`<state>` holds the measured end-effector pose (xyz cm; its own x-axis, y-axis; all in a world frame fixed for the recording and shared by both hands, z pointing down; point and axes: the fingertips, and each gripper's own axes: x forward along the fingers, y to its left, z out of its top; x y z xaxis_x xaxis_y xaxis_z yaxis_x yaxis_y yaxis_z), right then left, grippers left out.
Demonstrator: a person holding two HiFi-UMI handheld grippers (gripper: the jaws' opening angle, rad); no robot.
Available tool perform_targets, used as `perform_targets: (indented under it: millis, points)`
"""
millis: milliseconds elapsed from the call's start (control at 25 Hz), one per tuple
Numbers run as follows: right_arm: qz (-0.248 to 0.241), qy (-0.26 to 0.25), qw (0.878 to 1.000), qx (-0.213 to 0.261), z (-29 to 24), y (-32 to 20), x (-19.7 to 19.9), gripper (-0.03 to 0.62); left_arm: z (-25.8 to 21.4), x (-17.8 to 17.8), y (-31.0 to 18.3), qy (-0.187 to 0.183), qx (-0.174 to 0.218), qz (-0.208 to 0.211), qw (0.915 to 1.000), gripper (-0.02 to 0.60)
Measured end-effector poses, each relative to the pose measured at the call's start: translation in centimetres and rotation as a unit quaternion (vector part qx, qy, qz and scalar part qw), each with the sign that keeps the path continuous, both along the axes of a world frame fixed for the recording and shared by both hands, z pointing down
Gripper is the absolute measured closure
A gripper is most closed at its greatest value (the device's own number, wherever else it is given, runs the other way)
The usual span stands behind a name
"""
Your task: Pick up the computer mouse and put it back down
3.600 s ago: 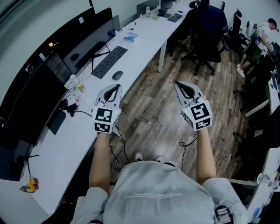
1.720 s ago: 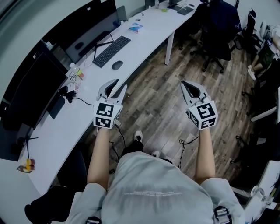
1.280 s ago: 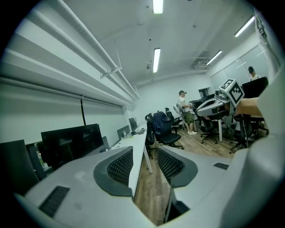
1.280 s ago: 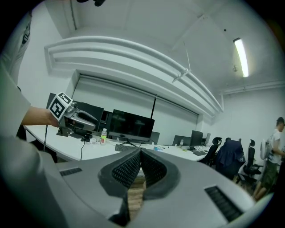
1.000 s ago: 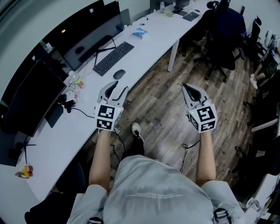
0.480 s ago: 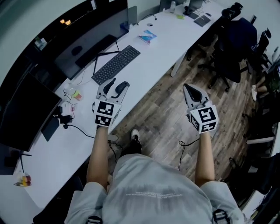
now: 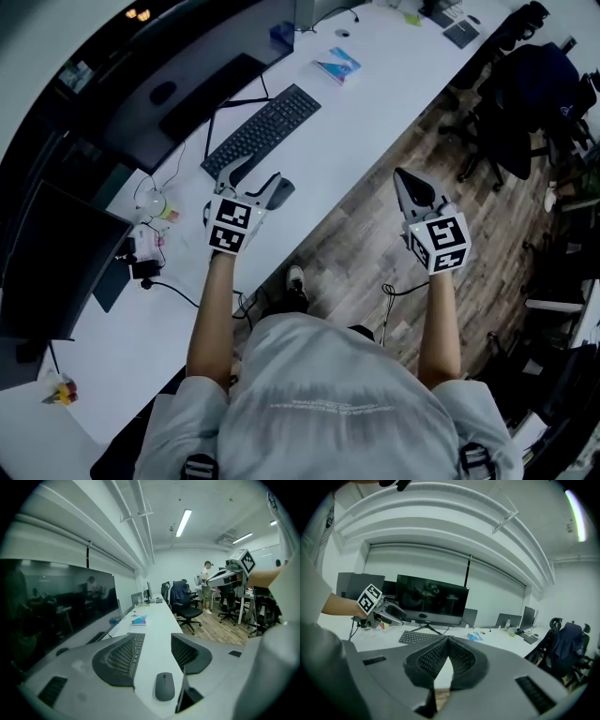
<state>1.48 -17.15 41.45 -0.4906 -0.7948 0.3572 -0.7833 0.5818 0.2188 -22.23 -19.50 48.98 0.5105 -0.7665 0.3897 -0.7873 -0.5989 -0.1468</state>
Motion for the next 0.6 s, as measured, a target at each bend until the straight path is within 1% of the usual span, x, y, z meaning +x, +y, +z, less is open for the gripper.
perform_targets:
  millis: [160,320,440,600]
  points:
    - [0.003,-0.012,1.000,-0.022,1.5,-2.0,-1.2,0.594,3.1,-0.4,-1.3,0.000,-0.037,0.012,0.9993,0.327]
    - [-0.003,-0.010,0.999,-0.046,3.4,-3.7,-2.1,0.592,6.1,-0.2,-2.2,0.001,-0.076,0.021,0.9969,0.319]
    - [-0.015,-0.008,0.998,-0.063,4.9,-4.9,-2.8,0.592,8.7,0.3,-2.5,-0.002,-0.108,0.028,0.9937,0.314]
    - [-0.041,-0.003,0.996,-0.084,6.8,-6.3,-3.8,0.592,12.2,1.1,-2.5,-0.017,-0.151,0.034,0.9877,0.302]
